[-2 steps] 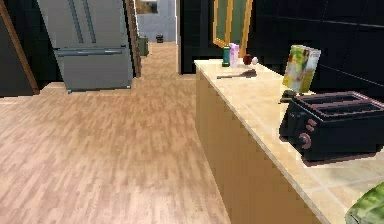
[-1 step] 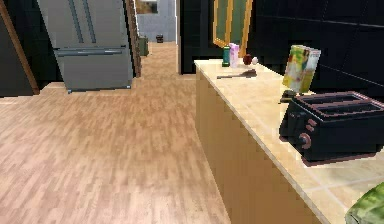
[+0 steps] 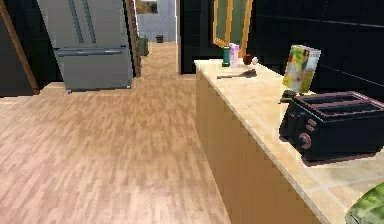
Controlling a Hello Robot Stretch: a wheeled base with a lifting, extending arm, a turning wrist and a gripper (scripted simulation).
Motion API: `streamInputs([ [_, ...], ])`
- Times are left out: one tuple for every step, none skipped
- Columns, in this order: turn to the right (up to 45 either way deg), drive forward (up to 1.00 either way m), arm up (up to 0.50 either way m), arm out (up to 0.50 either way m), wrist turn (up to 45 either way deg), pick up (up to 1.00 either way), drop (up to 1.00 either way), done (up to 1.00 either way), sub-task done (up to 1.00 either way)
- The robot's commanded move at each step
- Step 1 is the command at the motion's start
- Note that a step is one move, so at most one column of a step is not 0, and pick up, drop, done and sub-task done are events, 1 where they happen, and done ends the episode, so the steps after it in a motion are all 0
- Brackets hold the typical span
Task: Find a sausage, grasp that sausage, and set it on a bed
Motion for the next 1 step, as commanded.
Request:
streamInputs([
  [0.0, 0.00, 0.00, 0.00, 45.0, 0.00, 0.00, 0.00, 0.00],
])
